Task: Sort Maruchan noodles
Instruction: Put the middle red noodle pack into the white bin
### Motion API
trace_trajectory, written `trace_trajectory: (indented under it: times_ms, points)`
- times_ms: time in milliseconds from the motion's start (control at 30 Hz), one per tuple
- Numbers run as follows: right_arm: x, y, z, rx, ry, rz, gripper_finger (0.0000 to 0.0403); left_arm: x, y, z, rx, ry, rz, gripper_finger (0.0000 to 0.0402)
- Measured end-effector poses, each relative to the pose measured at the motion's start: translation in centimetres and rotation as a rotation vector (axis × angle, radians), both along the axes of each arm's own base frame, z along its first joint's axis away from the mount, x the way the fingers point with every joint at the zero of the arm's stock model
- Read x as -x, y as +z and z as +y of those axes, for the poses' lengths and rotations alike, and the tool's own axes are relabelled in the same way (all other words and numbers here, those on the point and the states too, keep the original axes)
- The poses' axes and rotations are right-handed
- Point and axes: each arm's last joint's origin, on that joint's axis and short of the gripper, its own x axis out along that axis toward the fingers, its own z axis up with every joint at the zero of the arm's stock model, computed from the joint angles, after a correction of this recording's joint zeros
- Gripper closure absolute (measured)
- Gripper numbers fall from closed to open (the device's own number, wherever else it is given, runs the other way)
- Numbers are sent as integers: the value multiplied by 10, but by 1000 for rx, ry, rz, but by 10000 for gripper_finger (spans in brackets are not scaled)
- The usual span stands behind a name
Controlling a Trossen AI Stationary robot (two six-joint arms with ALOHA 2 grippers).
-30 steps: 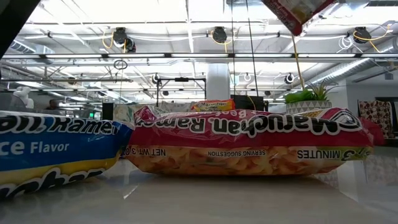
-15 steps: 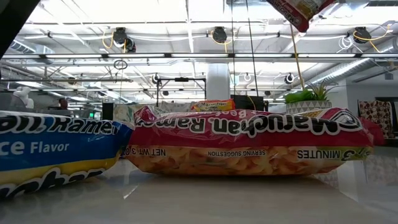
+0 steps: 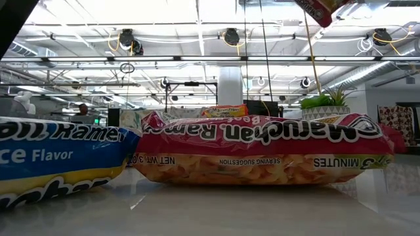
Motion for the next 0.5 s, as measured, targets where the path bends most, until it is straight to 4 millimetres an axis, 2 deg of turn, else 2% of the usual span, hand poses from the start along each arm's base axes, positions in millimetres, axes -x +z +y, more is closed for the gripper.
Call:
trace_trajectory:
  times_ms: [333, 500]
  points:
    - [0, 0, 2, -85, -16, -5, 247, 2, 1, -13, 15, -26, -15, 401]
    - [0, 0, 2, -91, -22, -5, 292, 2, 1, -13, 20, -20, -16, 401]
